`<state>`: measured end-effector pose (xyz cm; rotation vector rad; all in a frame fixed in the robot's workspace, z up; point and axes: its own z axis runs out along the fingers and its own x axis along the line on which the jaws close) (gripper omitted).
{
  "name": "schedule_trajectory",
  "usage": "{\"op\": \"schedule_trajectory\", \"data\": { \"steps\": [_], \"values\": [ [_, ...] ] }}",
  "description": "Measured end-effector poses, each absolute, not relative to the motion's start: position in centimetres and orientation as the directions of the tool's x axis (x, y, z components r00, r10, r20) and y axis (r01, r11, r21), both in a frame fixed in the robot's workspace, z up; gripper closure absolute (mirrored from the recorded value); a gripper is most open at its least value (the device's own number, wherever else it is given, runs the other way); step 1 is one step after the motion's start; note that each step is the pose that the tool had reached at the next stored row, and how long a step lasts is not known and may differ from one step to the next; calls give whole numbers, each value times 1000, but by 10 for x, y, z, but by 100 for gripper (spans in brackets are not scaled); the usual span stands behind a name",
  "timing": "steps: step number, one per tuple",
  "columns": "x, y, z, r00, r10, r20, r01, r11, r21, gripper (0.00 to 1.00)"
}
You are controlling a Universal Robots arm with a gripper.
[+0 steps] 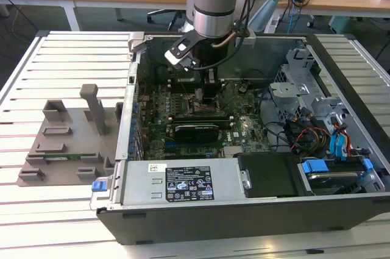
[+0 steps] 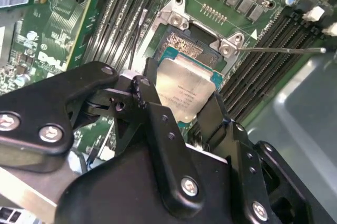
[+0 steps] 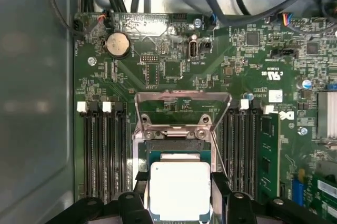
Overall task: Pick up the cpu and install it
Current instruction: 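Place the cpu into insertion slot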
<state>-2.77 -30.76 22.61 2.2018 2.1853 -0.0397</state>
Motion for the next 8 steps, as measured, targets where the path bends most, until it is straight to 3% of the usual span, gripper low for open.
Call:
{"op": "schedule_trajectory", "data": {
  "steps": [8],
  "values": [
    [-28, -309, 211, -6, 999, -46, 1000, 7, 10, 45]
  ]
}}
